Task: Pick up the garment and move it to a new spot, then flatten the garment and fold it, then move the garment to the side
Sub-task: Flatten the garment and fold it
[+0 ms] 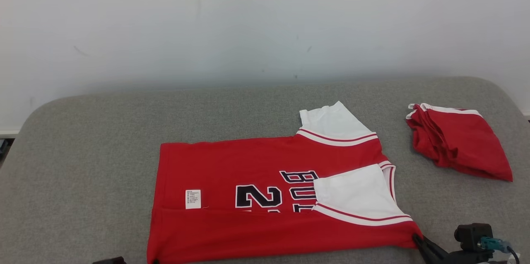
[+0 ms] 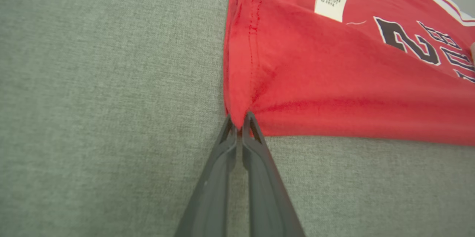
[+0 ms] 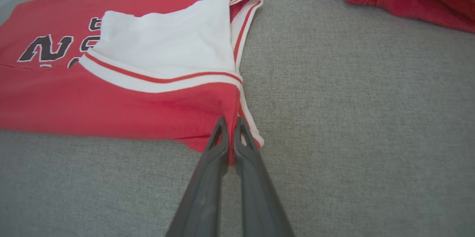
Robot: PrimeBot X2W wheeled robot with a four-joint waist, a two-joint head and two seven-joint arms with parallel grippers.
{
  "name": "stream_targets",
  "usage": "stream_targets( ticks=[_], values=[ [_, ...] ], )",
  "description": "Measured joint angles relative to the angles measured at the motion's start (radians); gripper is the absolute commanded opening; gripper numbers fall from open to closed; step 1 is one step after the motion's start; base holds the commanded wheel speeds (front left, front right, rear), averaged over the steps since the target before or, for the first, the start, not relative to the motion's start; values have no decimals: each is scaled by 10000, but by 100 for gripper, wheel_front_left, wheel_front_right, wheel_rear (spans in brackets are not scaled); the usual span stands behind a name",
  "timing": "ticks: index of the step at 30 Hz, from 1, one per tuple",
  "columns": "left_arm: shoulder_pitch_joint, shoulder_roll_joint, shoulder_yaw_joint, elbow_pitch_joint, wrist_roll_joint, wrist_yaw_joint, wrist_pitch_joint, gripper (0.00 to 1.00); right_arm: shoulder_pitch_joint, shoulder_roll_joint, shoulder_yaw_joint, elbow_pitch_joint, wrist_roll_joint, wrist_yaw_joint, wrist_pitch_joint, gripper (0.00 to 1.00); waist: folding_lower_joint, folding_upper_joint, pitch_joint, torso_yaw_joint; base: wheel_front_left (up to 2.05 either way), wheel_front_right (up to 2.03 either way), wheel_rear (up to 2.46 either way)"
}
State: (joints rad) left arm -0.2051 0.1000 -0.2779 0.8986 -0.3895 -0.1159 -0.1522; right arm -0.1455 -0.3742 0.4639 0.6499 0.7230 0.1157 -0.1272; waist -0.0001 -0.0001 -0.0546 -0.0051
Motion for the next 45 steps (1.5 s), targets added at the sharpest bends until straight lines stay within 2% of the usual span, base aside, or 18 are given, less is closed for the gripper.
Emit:
stream_targets(
  ticks=[7, 8, 9, 10, 17, 24, 27, 29, 38, 45],
  values=[
    [153, -2, -10, -167, -17, -8, 201, 0, 284, -52, 27, -174, 21, -13, 318, 0, 0, 1, 7, 48, 0, 0, 0],
    [153, 4, -6, -190, -31, -54, 217, 25, 309, -52, 17, -228, 105, -13, 389, 48, 0, 1, 15, 55, 0, 0, 0],
    [153, 12, -2, -217, -56, -73, 244, 76, 336, -52, 8, -282, 190, -15, 412, 78, 0, 1, 21, 61, 0, 0, 0],
    [154, 8, 21, -249, -92, -73, 259, 100, 347, -52, -4, -326, 226, -19, 491, 100, 0, 1, 28, 67, 0, 0, 0],
    [204, 65, 244, -568, -295, -73, 324, 100, 469, -69, -451, -805, 1016, -19, 736, 100, 1, 1, 24, 96, 0, 0, 0],
    [413, 286, 443, -1703, -527, -61, -104, 100, 768, -226, -848, -1964, 1599, -10, 681, 100, 1, 1, -22, 107, 0, 0, 0],
    [410, 320, 554, -2336, -495, 102, -545, 100, 743, -328, -1001, -2474, 1565, -10, 397, 100, 1, 1, -35, 103, 0, 0, 0],
    [409, 410, 633, -2700, -326, 374, -702, 100, 684, -322, -1051, -2757, 1471, -15, 211, 100, 1, 1, -41, 63, 0, 0, 0],
    [816, 443, 809, -4017, 234, 1379, -913, 100, 541, -391, -1592, -3400, 546, -1003, -957, 100, 1, 1, 12, -103, 0, 0, 0],
    [1422, 437, 943, -4796, 548, 1812, -951, 100, 783, -382, -1958, -3940, 203, -1588, -1135, 100, 1, 1, 84, -189, 0, 0, 0]
  ],
)
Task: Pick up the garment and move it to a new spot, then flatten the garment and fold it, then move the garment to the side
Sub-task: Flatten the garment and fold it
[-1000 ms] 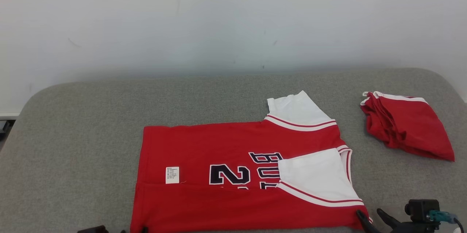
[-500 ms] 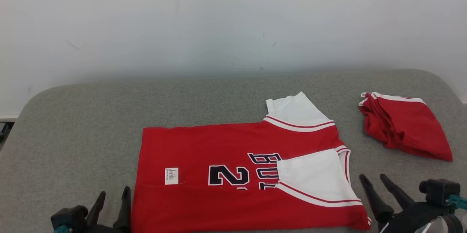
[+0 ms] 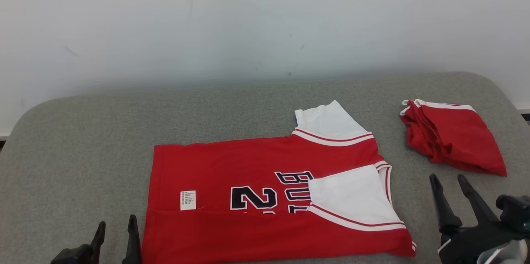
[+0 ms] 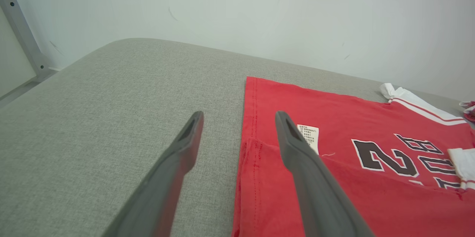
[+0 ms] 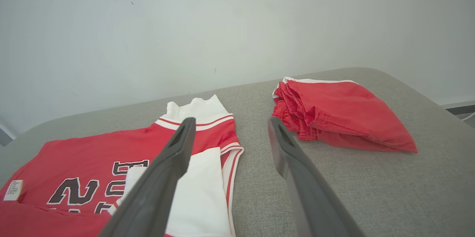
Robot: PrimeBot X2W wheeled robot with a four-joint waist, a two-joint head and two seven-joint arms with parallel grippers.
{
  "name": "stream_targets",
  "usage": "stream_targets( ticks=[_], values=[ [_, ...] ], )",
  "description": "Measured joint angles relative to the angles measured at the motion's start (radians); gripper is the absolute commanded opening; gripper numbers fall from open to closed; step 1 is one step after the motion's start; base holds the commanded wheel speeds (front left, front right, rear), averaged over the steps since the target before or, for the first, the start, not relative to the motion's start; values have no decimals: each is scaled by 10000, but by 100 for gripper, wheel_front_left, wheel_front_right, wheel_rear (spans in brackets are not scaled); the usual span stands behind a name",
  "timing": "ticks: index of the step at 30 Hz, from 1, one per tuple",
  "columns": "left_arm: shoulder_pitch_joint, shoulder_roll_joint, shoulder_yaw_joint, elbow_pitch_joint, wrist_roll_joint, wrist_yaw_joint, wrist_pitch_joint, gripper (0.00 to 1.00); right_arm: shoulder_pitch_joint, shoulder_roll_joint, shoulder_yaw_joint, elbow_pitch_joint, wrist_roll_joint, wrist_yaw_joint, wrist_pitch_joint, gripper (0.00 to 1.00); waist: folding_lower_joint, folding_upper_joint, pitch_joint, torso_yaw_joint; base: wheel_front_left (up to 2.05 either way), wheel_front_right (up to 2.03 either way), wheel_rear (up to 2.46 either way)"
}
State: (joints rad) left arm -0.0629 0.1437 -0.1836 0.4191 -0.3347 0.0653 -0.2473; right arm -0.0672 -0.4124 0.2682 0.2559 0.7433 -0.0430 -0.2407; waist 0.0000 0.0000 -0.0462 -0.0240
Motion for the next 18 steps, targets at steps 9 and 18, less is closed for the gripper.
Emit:
stream_targets(
  ticks=[9, 18],
  values=[
    [395, -182, 79, -913, 119, 230, -6, 100, 480, 299, -186, -412, -311, -288, -71, 100, 0, 0, 84, -79, 0, 0, 0],
    [471, -188, -63, -1248, 608, 326, -15, 100, 430, 474, -178, -688, -773, -433, -73, 100, 0, 0, 161, -92, 0, 0, 0]
  ],
)
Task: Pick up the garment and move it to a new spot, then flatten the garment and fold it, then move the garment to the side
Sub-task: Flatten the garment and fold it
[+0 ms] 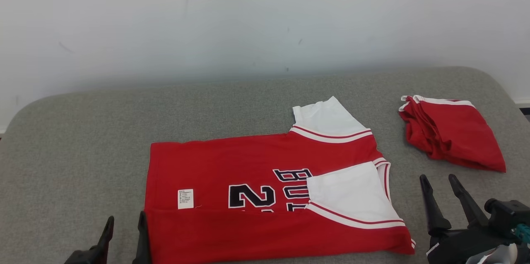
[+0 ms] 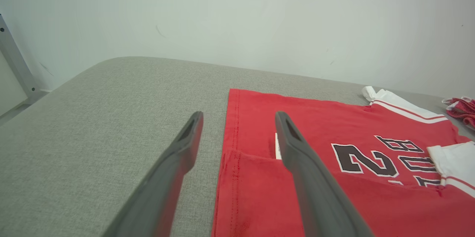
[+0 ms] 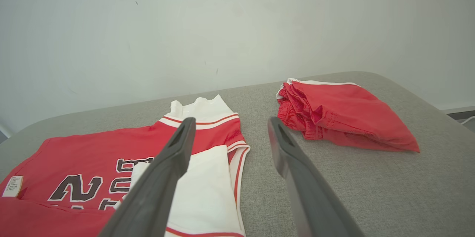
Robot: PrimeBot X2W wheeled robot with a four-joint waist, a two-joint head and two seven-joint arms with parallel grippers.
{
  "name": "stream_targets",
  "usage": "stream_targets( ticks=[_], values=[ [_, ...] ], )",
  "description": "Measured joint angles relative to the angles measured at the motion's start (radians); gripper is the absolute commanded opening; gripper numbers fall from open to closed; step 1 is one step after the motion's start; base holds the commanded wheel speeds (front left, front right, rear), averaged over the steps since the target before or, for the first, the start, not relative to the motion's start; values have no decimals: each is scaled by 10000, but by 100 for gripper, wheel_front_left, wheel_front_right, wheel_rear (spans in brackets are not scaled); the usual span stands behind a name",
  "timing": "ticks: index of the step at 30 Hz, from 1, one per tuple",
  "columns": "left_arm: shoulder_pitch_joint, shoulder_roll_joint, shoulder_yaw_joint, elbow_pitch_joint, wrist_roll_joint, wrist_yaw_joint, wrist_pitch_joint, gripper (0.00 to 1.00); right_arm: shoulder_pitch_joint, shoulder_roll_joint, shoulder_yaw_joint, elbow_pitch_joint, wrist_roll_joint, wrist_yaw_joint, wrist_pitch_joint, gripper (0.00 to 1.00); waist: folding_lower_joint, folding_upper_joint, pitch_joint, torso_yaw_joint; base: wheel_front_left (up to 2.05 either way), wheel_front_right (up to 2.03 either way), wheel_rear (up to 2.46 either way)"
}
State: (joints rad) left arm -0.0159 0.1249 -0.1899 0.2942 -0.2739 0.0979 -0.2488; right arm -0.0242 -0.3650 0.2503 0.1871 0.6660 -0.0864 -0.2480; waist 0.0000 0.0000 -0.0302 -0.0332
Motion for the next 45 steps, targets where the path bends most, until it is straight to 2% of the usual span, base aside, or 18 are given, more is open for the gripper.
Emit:
stream_targets(
  ticks=[8, 45],
  values=[
    [135, 157, -230, -228, 640, 90, 105, 100, -24, 69, 190, 58, -374, -77, -2, 100, 0, 0, 45, 67, 0, 0, 0],
    [545, 196, -217, -1139, 537, 165, 1429, 100, -7, 63, 180, 157, -535, -205, 27, 100, 0, 0, -18, 93, 0, 0, 0]
  ],
)
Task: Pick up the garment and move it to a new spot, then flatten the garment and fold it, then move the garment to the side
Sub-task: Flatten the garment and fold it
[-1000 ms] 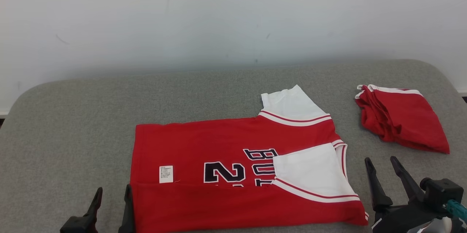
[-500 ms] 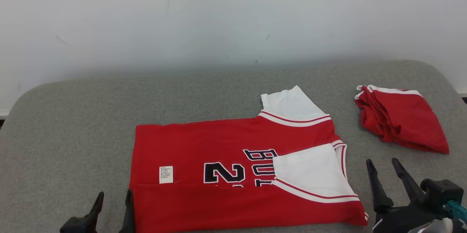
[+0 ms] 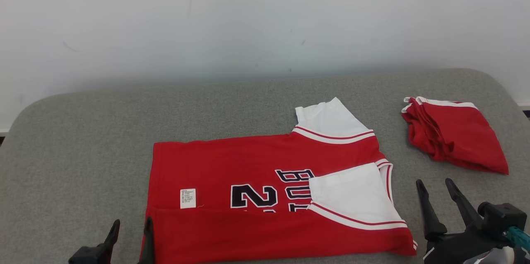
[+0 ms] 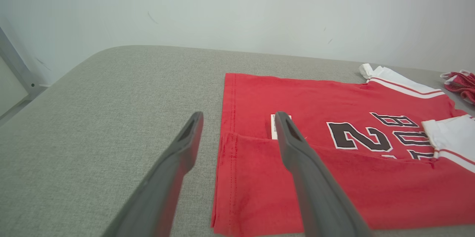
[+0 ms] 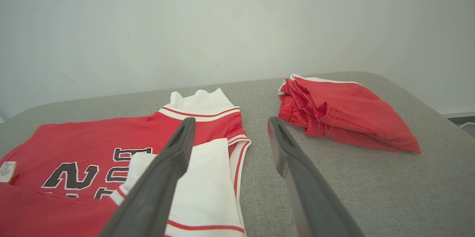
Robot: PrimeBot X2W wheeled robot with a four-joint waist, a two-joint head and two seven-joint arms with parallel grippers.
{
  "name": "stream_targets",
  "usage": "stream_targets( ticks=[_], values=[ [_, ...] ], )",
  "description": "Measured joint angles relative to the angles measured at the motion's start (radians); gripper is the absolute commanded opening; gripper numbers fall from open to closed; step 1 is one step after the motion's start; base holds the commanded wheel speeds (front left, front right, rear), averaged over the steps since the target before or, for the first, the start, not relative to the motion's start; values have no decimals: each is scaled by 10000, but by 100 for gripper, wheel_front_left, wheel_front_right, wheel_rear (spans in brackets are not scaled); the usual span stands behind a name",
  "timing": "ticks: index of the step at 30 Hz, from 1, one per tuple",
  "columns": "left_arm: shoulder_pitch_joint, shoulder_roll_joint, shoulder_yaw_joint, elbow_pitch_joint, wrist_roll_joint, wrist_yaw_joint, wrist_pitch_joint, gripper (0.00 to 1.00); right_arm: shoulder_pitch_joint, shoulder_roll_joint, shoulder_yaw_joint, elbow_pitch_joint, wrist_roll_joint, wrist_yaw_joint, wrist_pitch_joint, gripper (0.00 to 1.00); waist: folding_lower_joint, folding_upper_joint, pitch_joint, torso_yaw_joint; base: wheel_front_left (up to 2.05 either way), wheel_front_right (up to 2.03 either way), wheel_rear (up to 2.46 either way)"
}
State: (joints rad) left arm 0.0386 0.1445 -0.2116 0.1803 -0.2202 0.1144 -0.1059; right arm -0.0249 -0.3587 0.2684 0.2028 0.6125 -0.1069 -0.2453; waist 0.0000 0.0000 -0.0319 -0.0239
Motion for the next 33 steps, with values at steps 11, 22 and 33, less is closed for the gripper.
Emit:
stream_targets(
  ticks=[11, 22, 33],
  values=[
    [2, -42, 46, -138, -35, 0, 192, 100, -5, 0, -4, -38, 0, 0, 38, 100, 0, 0, 7, 16, 0, 0, 0],
    [-477, 90, 15, -77, -134, -196, 575, 100, -687, -4, 15, 132, 0, 12, 355, 100, 0, 0, 213, 51, 0, 0, 0],
    [-2461, 167, -52, 550, -543, -871, 1233, 100, -2452, -36, 165, 763, 2, 276, 1026, 100, 0, 0, 872, 164, 0, 0, 0]
  ],
)
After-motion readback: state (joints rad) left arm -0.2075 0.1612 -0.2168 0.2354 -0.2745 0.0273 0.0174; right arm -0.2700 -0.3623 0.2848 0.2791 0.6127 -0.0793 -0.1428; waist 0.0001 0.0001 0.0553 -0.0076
